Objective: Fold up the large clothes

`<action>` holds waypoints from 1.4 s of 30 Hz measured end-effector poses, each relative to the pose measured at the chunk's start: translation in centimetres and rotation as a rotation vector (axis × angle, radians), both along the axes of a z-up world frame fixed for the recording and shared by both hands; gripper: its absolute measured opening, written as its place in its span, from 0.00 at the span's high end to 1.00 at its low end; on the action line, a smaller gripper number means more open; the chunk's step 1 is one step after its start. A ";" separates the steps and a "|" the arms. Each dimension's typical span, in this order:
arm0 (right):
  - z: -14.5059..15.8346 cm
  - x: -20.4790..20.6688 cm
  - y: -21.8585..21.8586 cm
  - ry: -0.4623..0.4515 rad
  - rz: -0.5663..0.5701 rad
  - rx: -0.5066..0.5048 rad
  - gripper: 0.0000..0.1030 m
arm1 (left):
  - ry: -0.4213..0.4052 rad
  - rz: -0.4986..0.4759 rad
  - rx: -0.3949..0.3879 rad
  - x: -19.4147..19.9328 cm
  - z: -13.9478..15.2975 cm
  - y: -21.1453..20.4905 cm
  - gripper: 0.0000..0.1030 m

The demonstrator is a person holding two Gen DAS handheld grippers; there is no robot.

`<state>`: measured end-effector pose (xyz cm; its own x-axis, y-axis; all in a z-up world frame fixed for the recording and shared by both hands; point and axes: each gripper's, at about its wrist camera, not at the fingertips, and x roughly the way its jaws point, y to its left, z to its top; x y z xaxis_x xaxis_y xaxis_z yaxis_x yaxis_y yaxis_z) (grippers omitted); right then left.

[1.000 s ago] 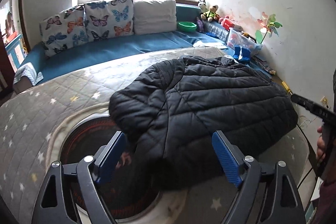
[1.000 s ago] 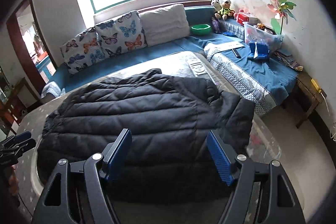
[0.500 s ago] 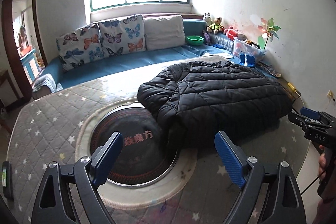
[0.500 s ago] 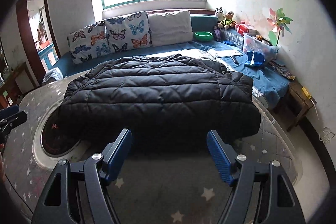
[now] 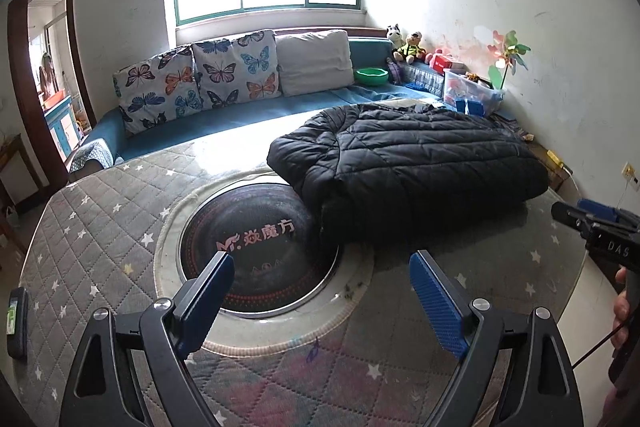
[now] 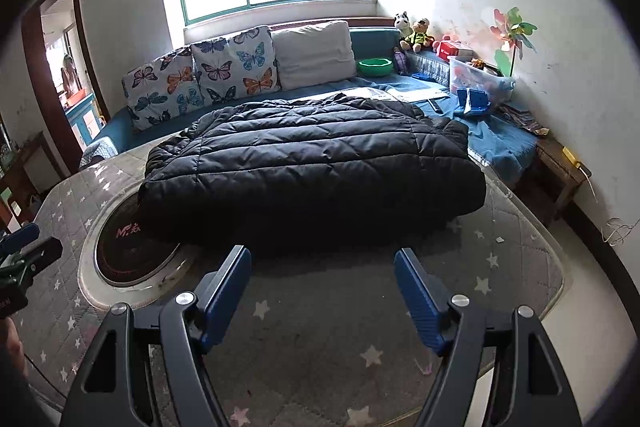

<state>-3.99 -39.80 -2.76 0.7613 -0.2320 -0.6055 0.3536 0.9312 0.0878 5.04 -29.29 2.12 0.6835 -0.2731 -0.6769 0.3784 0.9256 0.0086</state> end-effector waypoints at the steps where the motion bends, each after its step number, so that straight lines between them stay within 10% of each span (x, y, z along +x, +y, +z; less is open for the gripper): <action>1: 0.0 -0.1 0.1 -0.002 0.001 0.001 0.21 | 0.004 -0.005 0.003 0.1 0.0 -0.2 0.07; 42: 0.9 -0.3 2.7 -0.018 0.052 -0.055 0.21 | 0.034 -0.049 0.031 0.5 -1.8 -1.6 0.07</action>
<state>-4.31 -37.12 -1.87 0.7838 -0.2244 -0.5791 0.3033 0.9520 0.0416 5.54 -30.85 0.33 0.6467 -0.2842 -0.7079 0.4234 0.9056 0.0232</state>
